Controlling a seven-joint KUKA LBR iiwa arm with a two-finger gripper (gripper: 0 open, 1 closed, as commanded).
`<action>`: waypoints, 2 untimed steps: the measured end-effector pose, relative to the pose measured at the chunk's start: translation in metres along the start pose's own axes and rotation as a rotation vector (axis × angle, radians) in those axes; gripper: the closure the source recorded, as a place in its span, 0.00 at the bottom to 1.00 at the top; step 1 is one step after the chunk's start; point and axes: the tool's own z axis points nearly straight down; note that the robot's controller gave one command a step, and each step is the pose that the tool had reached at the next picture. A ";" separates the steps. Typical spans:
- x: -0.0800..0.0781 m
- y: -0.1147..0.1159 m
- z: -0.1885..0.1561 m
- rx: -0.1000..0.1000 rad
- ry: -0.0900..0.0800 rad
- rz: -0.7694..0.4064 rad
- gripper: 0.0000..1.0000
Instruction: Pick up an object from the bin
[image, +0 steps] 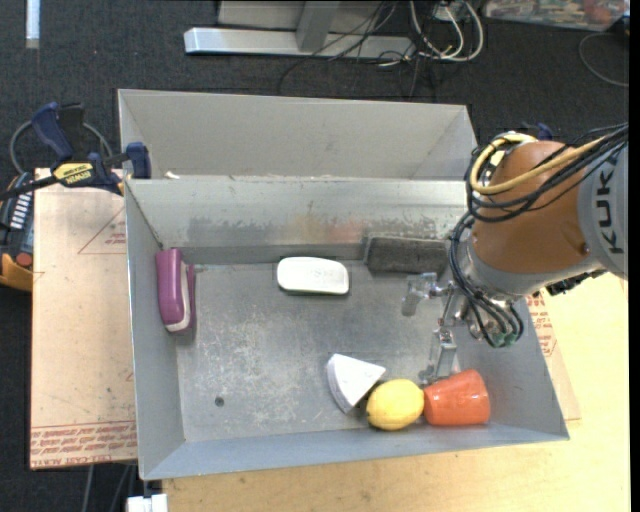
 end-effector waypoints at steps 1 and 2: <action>-0.002 0.000 -0.005 0.001 -0.008 -0.003 0.00; 0.018 0.063 0.078 0.001 -0.008 -0.488 0.00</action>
Offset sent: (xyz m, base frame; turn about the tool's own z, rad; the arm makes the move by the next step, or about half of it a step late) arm -0.0281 0.0870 -0.1117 -0.6730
